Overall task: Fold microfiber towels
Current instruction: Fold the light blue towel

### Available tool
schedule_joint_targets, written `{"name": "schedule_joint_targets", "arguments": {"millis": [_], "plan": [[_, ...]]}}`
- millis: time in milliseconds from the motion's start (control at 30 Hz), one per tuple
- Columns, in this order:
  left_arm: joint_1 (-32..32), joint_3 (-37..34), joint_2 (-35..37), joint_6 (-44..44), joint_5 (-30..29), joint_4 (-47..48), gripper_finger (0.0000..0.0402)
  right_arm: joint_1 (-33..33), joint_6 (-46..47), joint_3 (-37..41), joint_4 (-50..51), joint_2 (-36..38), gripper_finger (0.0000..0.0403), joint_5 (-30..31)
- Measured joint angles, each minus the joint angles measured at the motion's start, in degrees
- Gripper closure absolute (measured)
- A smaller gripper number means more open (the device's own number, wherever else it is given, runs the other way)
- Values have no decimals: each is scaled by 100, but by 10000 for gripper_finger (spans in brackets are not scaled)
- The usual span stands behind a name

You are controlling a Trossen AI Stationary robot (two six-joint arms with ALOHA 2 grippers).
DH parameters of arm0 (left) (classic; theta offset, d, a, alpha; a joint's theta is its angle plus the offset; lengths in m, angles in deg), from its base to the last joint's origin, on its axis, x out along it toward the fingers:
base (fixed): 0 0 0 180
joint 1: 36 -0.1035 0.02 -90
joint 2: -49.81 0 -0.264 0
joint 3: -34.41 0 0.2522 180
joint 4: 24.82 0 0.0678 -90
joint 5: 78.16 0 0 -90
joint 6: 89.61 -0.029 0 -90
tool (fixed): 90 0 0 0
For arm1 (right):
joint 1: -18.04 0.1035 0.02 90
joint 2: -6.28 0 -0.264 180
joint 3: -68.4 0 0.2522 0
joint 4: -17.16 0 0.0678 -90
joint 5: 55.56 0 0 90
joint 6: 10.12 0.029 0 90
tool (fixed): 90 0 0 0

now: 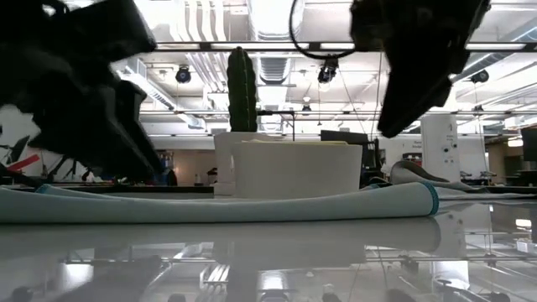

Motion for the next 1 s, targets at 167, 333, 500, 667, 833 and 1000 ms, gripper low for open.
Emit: {"name": "schedule_joint_targets", "arguments": {"millis": [167,333,500,667,833,1000], "plan": [[-22,-4,-270,5,7,1,247,-7,591,431,214,504,221,7],[-31,-4,-388,9,31,-58,247,-41,1497,1255,-227,944,170,-171],[-34,-4,-412,14,28,-115,247,-136,2081,2170,-1434,1205,136,-417],[-37,-4,-410,15,26,-119,247,-367,2112,2797,-2560,1158,114,-601],[-39,-4,-410,14,24,-121,247,-626,2002,3125,-3589,940,102,-990],[-39,-4,-410,15,11,-139,247,-699,1852,3162,-4421,528,99,-1225]]}}
